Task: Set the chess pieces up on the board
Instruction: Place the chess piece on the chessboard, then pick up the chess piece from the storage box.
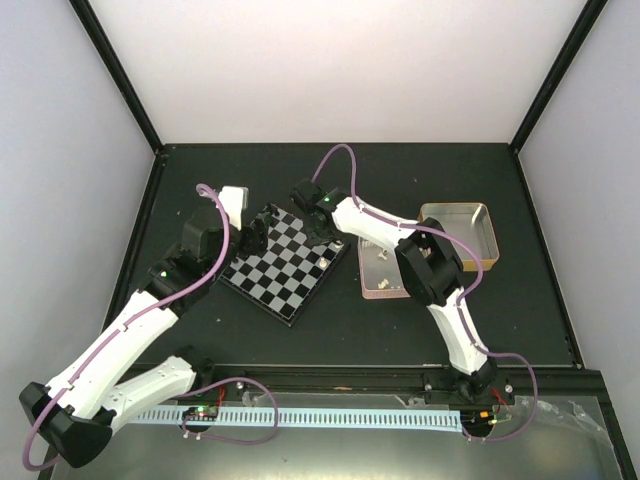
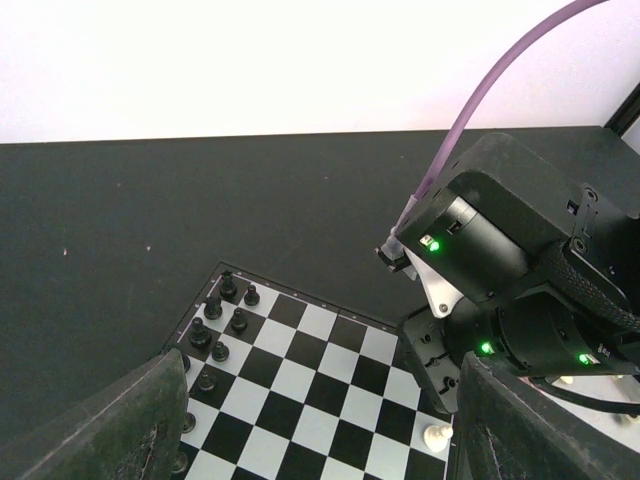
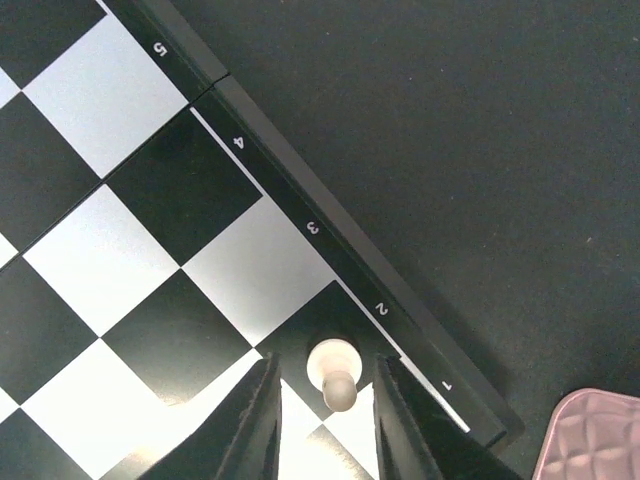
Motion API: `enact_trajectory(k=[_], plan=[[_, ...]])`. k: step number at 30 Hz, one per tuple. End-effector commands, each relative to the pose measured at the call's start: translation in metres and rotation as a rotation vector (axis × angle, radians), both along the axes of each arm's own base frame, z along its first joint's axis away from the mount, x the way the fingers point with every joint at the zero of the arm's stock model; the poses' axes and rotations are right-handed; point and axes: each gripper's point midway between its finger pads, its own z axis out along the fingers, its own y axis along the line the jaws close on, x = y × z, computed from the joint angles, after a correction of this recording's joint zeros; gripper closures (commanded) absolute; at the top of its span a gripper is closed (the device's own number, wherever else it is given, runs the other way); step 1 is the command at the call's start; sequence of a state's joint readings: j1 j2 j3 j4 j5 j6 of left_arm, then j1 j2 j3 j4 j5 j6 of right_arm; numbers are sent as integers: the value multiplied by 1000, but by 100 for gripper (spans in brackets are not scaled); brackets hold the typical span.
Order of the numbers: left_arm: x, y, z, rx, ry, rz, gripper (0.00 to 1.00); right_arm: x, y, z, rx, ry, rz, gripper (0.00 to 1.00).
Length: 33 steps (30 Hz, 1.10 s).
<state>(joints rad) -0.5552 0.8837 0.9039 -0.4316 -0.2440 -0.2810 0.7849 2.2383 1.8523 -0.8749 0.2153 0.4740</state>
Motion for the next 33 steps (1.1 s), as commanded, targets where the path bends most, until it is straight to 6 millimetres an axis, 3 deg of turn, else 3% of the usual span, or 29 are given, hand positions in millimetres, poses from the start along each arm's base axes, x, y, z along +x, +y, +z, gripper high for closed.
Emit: enact_trajectory(k=[1, 9, 12, 15, 20, 24, 27, 33], plan=[[3, 2, 3, -13, -12, 14, 24, 3, 7, 24, 34, -35, 13, 72], [2, 2, 5, -16, -16, 12, 24, 5, 1, 68, 115, -113, -15, 68], [1, 2, 5, -18, -16, 7, 24, 4, -19, 83, 136, -163, -62, 68], [1, -1, 5, -22, -15, -6, 24, -4, -53, 92, 157, -202, -132, 68], [2, -7, 4, -34, -8, -35, 24, -22, -117, 74, 140, -206, -252, 69], [2, -16, 3, -52, -1, -77, 24, -33, -149, 46, 136, -150, -297, 70], [2, -20, 2, -62, 5, -99, 24, -34, -160, 21, 162, -104, -312, 71], [2, -24, 1, -66, 15, -115, 24, -32, -147, -4, 211, -36, -277, 70]])
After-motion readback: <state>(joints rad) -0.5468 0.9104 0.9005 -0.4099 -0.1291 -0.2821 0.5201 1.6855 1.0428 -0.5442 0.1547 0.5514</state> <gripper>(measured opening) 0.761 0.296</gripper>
